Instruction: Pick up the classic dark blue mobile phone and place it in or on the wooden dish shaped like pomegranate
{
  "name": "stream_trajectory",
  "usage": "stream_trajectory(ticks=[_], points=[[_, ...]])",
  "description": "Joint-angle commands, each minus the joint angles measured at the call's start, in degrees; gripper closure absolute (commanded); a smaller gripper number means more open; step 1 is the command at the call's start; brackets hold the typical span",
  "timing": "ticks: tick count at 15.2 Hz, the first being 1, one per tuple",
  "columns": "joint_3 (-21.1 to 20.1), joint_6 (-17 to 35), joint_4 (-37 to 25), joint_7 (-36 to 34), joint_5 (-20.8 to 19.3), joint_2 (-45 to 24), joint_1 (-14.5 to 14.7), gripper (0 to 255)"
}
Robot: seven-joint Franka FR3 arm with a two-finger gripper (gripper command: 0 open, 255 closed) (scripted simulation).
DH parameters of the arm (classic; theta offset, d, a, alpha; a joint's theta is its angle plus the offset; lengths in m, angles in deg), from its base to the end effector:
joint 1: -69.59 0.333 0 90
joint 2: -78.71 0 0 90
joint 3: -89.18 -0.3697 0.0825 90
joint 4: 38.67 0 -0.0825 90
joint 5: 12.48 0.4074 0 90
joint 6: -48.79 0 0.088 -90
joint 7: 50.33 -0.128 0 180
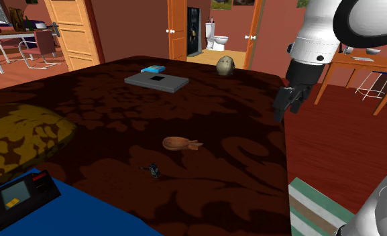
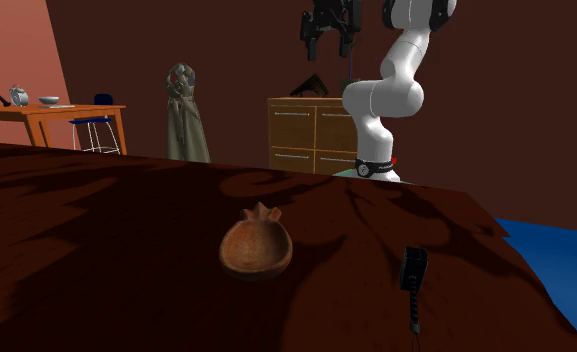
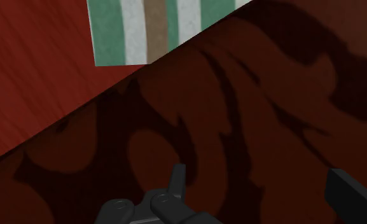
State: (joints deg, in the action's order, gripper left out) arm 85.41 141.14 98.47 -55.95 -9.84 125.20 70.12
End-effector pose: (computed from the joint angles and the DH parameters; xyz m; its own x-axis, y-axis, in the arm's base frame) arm 0.2876 0.0342 0.5991 0.9986 -0.0440 0.0286 -0.0440 -0.9990 -0.0012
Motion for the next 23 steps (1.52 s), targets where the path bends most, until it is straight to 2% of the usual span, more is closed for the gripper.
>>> stream_trajectory(ticks=[1, 7, 12, 17, 23], points=[[0.0, 0.0, 0.0, 0.0, 0.0, 0.0, 0.0, 0], [-6.2, 5.8, -4.0, -5.2, 1.8, -10.9, 1.5, 0], [-11.2, 9.6, -9.2, -9.8, 1.7, -21.0, 2.1, 0], [-15.8, 12.1, -16.1, -15.0, -0.4, -31.9, 2.6, 0], [-20.1, 13.0, -26.8, -21.8, -5.6, -46.1, 4.2, 0]])
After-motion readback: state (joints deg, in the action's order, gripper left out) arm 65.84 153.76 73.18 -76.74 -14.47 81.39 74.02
